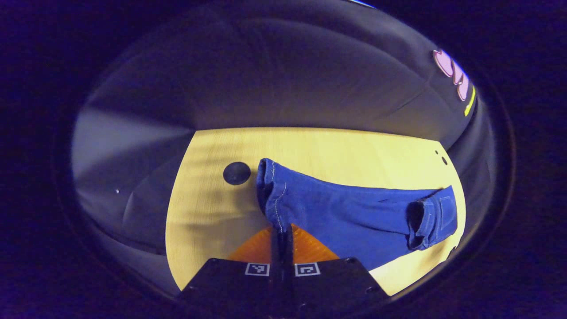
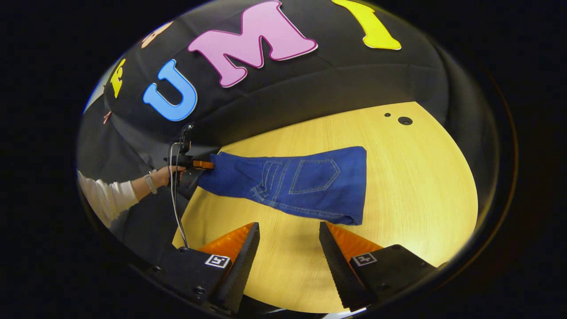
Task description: Grasp the waist and the cuffs of the jeans and fold them to make the two legs overlap; first hold the waist and fold one-third of the jeans toward the cuffs, then hold the cuffs and fold the remaining one-third in the same direction to finish folding.
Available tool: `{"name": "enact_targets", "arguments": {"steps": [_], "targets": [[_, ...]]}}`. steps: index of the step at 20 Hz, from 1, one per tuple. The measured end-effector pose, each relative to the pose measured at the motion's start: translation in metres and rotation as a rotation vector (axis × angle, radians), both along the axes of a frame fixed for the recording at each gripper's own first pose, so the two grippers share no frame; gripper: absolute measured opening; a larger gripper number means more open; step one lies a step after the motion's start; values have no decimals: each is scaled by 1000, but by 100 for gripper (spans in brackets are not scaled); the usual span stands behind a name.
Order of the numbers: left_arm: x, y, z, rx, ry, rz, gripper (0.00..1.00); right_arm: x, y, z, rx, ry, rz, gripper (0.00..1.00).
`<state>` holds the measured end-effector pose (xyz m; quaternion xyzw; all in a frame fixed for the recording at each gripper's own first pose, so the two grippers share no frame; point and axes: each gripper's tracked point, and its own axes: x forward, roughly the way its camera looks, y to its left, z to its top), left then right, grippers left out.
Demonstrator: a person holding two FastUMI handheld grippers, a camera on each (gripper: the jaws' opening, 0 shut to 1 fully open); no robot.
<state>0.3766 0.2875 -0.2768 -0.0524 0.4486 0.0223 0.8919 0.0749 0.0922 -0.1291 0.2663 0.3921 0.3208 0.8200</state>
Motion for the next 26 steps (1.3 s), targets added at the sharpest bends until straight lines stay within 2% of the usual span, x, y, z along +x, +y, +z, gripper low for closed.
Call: {"name": "enact_targets", "arguments": {"steps": [4,8,12,15,16,19,23,26], "targets": [[-8,-31,67,-86,-99,-87,6,7,-2,16,35,-29,-17,84],[-16,-38,160,-142,-167,-221,6,10,-14,30,66,-58,-49,84],[-7,-50,238,-179,-214,-352,6,9,-33,30,48,-88,-71,84],[-12,-41,228,-263,-193,-433,6,11,-52,25,32,-104,-96,83],[-16,-40,218,-278,-168,-484,6,12,-60,21,14,-108,-101,83],[-5,-18,182,-191,-103,-573,6,13,-86,5,-41,-119,-121,84],[4,-16,135,-122,-7,-559,7,12,-122,-15,-90,-108,-125,84],[13,-28,111,-119,15,-539,15,17,-146,-24,-133,-136,-119,84]]}}
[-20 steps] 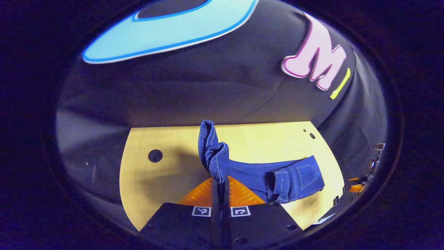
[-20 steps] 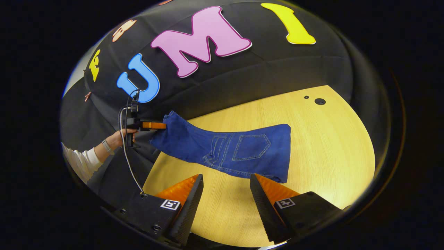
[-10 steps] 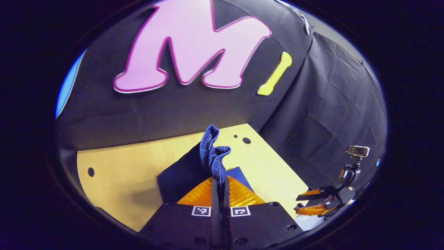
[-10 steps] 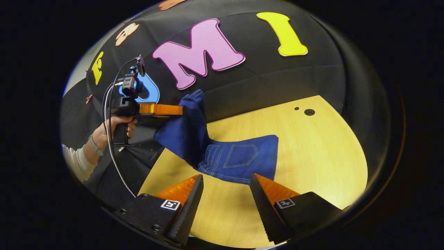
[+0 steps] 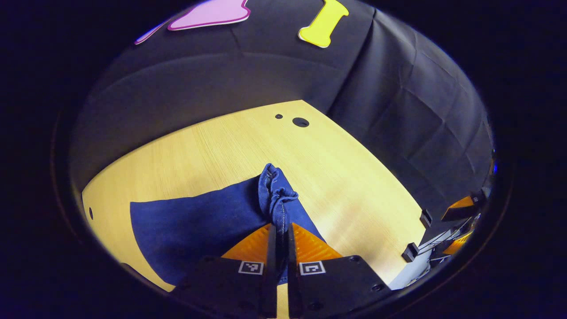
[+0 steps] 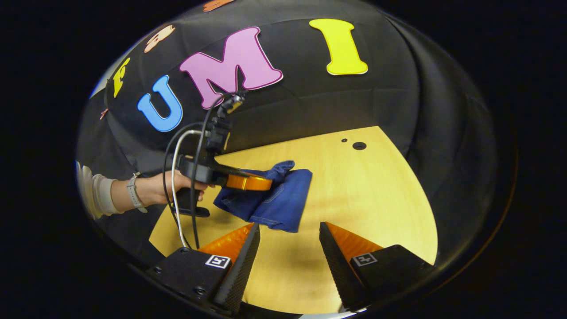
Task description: Grasp the waist and the cuffs of the jeans and fold them to make the two legs overlap; first hold the waist and fold one-third of the jeans toward the cuffs, then hold the cuffs and fold the remaining one-third in the same direction to finish folding.
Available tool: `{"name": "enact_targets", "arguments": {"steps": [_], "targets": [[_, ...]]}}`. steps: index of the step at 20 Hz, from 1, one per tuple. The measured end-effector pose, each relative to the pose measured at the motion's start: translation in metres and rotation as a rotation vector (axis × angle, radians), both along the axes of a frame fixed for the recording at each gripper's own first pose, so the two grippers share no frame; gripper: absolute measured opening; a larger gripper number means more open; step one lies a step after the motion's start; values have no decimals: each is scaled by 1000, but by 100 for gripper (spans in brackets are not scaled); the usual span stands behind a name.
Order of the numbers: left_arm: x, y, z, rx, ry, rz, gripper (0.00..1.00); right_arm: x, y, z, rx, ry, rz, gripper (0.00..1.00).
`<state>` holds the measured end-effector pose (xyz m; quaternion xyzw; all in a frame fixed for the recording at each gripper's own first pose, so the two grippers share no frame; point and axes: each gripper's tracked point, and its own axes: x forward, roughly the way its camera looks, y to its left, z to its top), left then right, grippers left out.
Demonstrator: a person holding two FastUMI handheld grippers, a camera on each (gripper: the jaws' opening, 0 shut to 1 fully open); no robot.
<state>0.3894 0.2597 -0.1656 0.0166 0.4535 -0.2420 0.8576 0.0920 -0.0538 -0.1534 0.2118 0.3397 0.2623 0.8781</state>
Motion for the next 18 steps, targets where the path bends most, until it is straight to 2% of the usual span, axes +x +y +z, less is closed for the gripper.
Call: {"name": "enact_targets", "arguments": {"steps": [1,2,3,4,5,6,7,11,13,16,18], "targets": [[-2,-10,-6,-14,-4,5,17,3,-6,-5,-20,-6,4,83],[-4,-18,-11,-17,-4,12,47,7,-11,-8,-35,-13,10,84],[-11,-25,-13,-24,-19,18,68,9,-12,-8,-38,-17,15,84],[-11,-29,-10,-36,-39,25,78,11,-14,-6,-35,-25,18,84],[-12,-31,0,-53,-72,32,82,14,-15,-3,-34,-37,16,84],[-10,-29,14,-65,-124,41,92,16,-16,-1,-36,-48,9,84],[-9,-21,31,-70,-189,51,96,17,-15,4,-34,-65,-1,84],[-44,33,127,-37,-479,99,97,12,-14,43,-48,-179,-60,84],[-84,57,169,-41,-582,155,97,-2,-14,76,-64,-258,-94,84],[-161,101,212,-56,-662,298,96,-33,-13,135,-96,-384,-164,84],[-219,132,239,-47,-720,389,97,-57,-17,176,-114,-452,-249,84]]}}
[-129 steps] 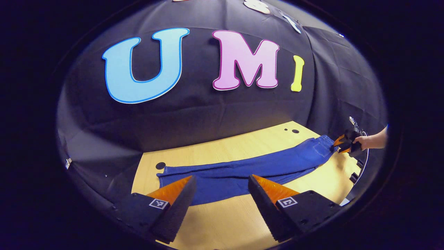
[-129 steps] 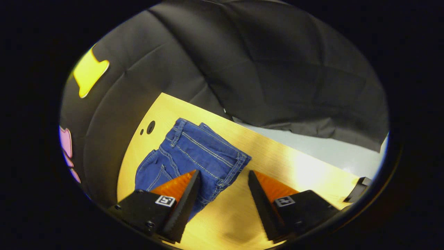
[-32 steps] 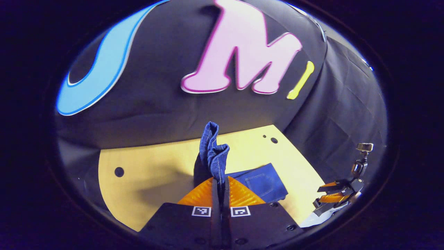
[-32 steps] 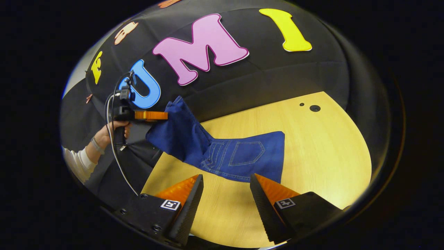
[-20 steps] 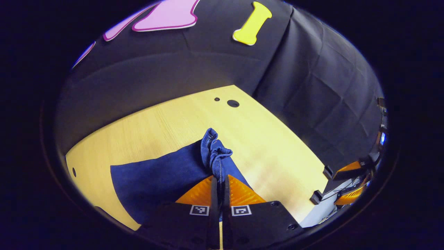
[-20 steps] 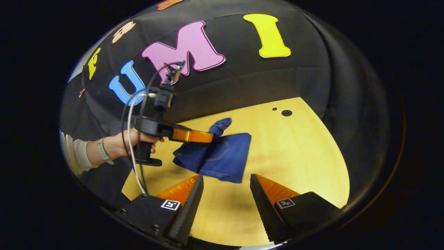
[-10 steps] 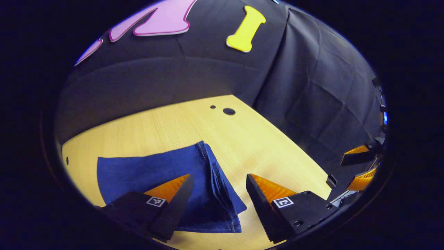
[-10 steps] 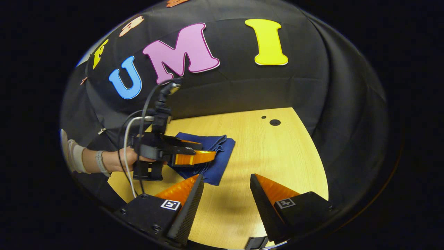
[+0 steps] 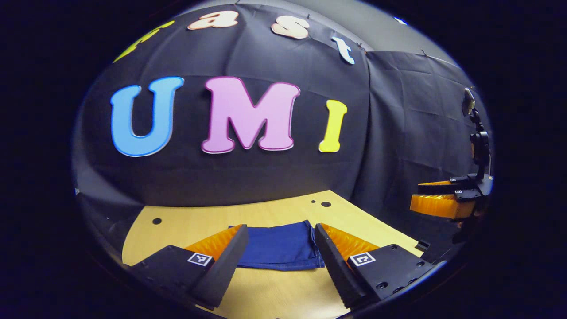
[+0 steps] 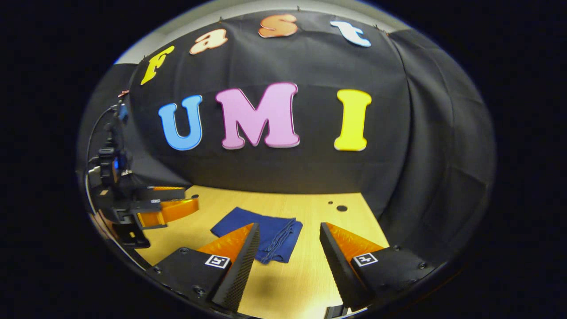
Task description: Grasp the waist and the cuffs of the jeans and fold them to make the two legs overlap; first hold the waist and fold one-third of the jeans toward the cuffs, then hold the cuffs and fold the remaining one-third in the same direction to finish folding.
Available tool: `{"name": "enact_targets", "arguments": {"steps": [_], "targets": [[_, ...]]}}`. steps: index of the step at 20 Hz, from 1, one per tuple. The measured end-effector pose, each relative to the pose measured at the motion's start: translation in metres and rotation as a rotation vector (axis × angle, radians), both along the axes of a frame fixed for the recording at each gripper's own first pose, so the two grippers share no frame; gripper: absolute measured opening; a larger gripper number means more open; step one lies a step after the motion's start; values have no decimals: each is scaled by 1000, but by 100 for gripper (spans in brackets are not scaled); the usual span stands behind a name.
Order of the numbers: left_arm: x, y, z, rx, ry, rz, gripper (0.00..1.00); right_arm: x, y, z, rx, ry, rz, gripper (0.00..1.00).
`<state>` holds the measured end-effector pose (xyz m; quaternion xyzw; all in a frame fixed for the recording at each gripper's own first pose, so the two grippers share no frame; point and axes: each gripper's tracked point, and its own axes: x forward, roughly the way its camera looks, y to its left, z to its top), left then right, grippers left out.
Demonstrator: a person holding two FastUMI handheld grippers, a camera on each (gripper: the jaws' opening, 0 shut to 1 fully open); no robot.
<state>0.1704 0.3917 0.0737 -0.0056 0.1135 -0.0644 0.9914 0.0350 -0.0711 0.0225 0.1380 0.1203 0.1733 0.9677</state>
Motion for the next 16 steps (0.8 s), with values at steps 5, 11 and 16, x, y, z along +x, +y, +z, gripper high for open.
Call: {"name": "enact_targets", "arguments": {"steps": [5,11,16], "targets": [[-120,56,42,58,-107,175,96,-78,3,75,-33,-154,-123,86],[-196,72,82,-10,-186,291,96,-140,10,131,-47,-297,-136,91],[-204,53,97,12,-220,300,96,-139,-10,138,-18,-332,-127,96]]}}
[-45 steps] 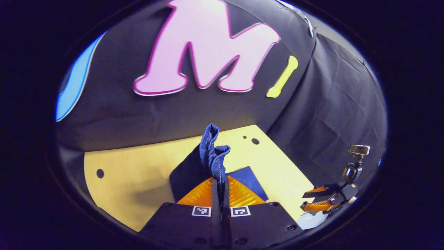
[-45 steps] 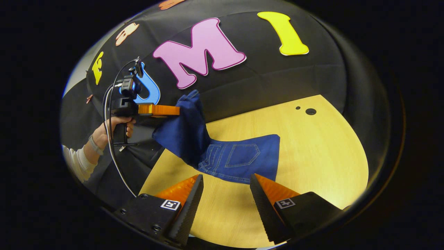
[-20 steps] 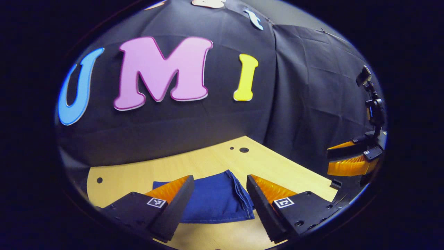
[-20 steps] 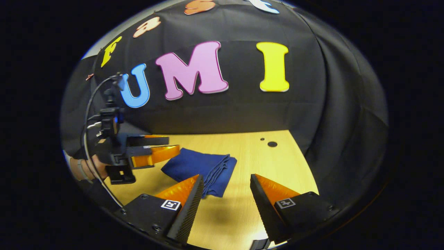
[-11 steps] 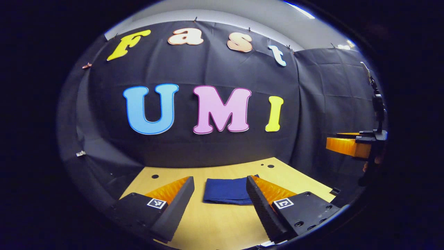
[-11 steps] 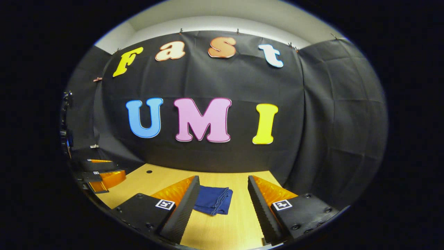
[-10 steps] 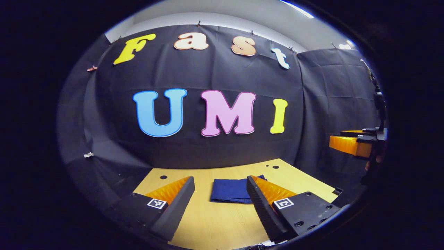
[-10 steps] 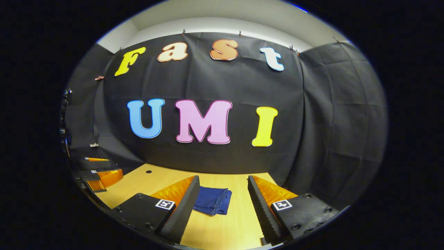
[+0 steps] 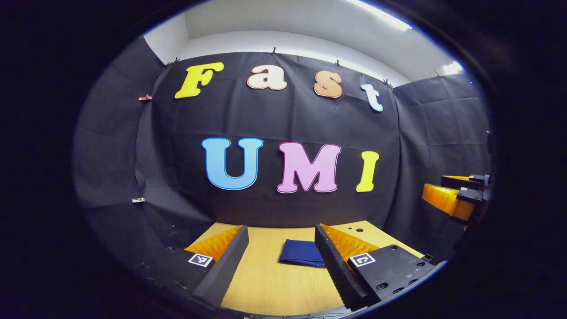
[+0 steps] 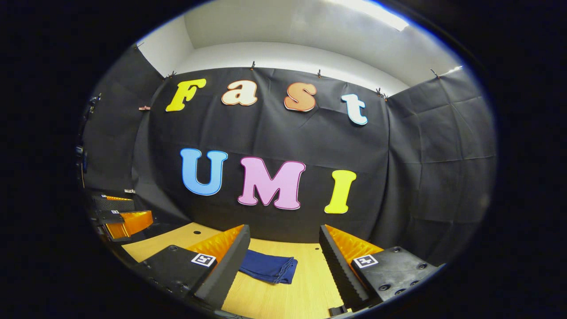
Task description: Grasp the waist and the cuffs of the jeans and fold them to make the two legs overlap; first hold the waist and fold one-third of the jeans toward the cuffs, then hold the cuffs and fold the remaining one-third in the same direction to finish folding.
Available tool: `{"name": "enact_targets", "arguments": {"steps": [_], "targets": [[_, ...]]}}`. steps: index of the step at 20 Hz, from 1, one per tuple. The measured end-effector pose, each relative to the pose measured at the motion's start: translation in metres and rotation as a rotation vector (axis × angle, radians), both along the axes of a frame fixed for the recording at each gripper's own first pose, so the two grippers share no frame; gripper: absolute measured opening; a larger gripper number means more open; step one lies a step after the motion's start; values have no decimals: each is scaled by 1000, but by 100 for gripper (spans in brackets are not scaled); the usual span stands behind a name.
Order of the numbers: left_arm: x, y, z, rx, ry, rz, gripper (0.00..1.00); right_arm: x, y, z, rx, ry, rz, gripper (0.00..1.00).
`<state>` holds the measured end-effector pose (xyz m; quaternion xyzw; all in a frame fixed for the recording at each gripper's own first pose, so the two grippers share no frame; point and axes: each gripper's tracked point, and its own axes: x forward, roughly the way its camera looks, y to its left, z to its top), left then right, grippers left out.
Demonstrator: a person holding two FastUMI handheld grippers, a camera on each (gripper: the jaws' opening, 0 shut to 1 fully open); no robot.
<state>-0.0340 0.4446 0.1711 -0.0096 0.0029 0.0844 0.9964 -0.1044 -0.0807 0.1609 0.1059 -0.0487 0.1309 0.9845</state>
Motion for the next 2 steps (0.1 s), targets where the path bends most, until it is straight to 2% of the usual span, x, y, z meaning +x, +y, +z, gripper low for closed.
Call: {"name": "enact_targets", "arguments": {"steps": [2], "targets": [[-1,-7,1,-33,20,7,96,6,-13,-3,-9,10,-1,98]]}}
